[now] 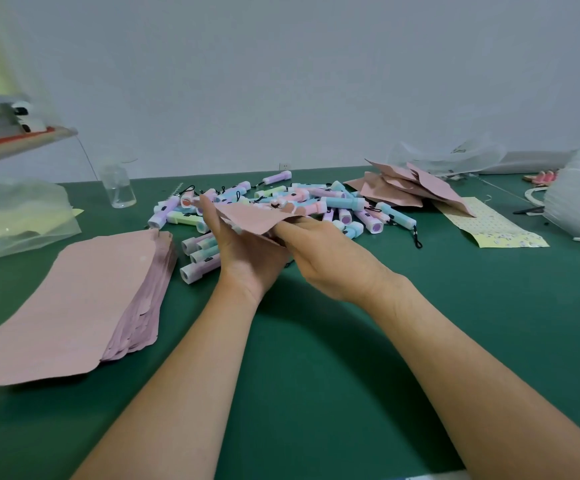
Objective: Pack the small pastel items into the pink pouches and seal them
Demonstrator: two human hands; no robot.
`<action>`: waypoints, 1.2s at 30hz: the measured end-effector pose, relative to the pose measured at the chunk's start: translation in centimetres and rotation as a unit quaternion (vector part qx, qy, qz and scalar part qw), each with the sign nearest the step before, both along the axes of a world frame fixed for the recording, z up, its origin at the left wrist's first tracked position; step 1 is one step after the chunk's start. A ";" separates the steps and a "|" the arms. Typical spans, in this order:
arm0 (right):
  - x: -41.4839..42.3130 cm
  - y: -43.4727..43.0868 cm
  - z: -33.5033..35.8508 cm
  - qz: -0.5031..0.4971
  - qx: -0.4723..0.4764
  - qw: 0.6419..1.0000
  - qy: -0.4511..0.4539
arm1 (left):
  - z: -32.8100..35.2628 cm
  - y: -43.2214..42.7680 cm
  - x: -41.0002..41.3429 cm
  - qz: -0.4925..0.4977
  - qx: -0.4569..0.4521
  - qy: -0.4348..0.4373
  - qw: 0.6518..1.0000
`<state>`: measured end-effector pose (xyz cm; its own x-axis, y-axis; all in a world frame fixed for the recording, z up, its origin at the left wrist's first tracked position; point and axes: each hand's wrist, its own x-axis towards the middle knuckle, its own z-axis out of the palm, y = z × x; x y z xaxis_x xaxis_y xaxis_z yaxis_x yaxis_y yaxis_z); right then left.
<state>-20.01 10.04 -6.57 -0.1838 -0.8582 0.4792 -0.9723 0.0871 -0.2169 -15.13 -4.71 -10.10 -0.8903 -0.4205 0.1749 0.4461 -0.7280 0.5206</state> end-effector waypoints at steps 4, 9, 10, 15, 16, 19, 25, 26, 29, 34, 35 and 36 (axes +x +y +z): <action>0.4 -0.1 0.0 -0.008 -0.021 1.000 -0.004 | 0.2 0.4 0.1 0.020 -0.009 -0.007 1.000; 0.1 -1.0 -0.6 -0.065 0.035 0.997 -0.031 | -0.3 1.6 -0.5 0.023 -0.020 -0.055 0.998; 0.1 -1.0 -0.6 -0.053 0.048 0.997 -0.042 | -0.2 1.8 -0.6 0.026 -0.013 -0.063 0.998; 0.3 -0.9 -0.8 -0.031 0.031 0.988 -0.147 | -0.4 2.6 -1.0 0.022 -0.020 -0.049 0.998; 0.5 -0.8 -0.8 -0.027 0.031 0.985 -0.166 | -0.4 2.8 -1.1 0.016 -0.022 -0.053 0.998; 0.6 -0.7 -0.9 -0.051 0.098 0.978 -0.177 | -0.5 3.3 -1.3 0.015 -0.029 -0.104 0.994; 0.7 -0.9 -1.1 -0.101 0.129 0.966 -0.199 | -0.6 3.7 -1.4 0.031 -0.050 -0.132 0.990; 0.6 -0.8 -1.3 -0.103 0.117 0.968 -0.199 | -0.7 3.7 -1.4 0.030 -0.058 -0.132 0.989; 0.3 -0.8 -1.2 -0.110 0.098 0.969 -0.199 | -0.8 3.7 -1.5 0.008 -0.069 -0.125 0.990; -0.9 -1.0 -1.8 -0.193 0.091 0.965 -0.151 | -0.5 4.3 -1.5 -0.026 -0.076 -0.130 0.988; -1.1 -1.0 -1.8 -0.207 0.100 0.961 -0.153 | -0.4 4.5 -1.5 -0.022 -0.079 -0.131 0.988; -1.2 -1.0 -1.9 -0.212 0.115 0.959 -0.150 | -0.3 4.8 -1.6 -0.016 -0.079 -0.132 0.988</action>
<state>-21.21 9.04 -8.50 -0.6396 -0.7524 0.1571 -0.7360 0.5405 -0.4078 -16.71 0.09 -10.44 -0.9260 -0.3774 -0.0047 0.2570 -0.6395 0.7245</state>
